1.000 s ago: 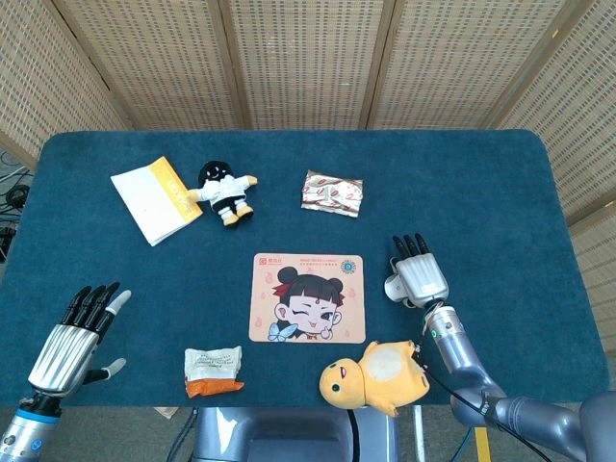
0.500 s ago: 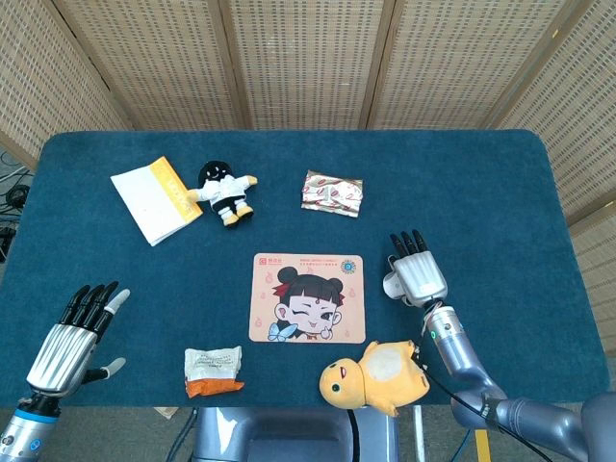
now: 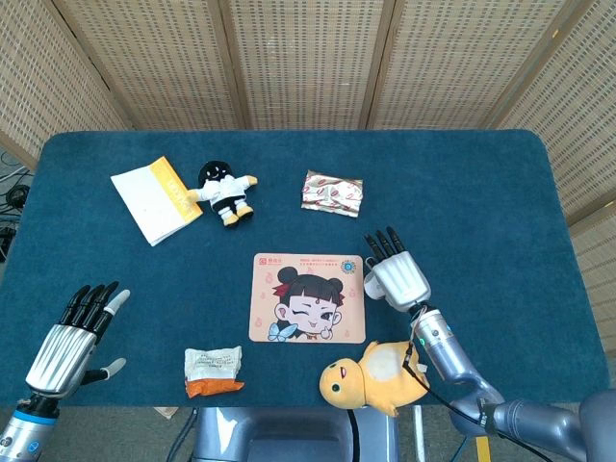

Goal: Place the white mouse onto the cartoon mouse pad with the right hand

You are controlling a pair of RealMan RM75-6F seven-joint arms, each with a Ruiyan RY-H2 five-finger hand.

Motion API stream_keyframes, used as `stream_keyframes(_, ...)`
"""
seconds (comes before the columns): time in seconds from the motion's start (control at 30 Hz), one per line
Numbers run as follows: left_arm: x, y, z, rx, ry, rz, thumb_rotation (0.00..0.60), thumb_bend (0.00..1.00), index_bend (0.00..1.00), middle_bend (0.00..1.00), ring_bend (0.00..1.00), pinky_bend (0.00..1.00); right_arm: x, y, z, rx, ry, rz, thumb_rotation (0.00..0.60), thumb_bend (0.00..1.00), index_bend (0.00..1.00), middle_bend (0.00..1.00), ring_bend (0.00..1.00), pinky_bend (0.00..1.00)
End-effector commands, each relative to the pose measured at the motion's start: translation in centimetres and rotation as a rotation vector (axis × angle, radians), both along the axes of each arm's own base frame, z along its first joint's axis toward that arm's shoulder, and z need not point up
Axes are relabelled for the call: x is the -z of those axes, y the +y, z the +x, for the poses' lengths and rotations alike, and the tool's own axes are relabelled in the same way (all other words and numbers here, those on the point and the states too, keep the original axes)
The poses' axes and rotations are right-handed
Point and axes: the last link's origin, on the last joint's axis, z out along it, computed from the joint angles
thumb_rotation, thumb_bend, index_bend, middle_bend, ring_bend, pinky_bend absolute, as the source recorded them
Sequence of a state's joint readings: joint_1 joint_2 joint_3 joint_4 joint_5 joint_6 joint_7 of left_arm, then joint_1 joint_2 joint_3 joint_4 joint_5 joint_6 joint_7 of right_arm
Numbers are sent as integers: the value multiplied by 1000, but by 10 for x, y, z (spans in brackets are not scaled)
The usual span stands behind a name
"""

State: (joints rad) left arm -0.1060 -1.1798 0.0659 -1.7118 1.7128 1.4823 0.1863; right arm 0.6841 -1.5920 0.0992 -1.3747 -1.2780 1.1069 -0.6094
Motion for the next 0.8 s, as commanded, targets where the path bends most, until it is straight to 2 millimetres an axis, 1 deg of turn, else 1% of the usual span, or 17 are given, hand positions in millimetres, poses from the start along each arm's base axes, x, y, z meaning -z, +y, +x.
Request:
stream_keyframes(0.03,-1,-1,0,1,-3,-1,600,55,0,0,0,0,6,1,17,-52,-9,14,600,0,594,92,0,0)
stream_keyframes(0.17,-3,-1,1,2,-12,5,600,55,0,0,0,0,16,1,33,-106,-15,29,600,0,594,92,0,0)
stream_keyframes(0.37,-5,-1,1,4,-22,1,600,55,0,0,0,0,38,2,55,-174,-17,69,600,0,595,92,0,0)
stream_keyframes(0.57,-4,-1,0,3,-27,-8,600,54,0,0,0,0,55,-1,69,-206,-25,92,600,0,594,92,0,0)
stream_keyframes(0.8,-4,0,-1,-1,-30,-12,600,55,0,0,0,0,68,-4,78,-236,-35,102,600,0,595,92,0,0)
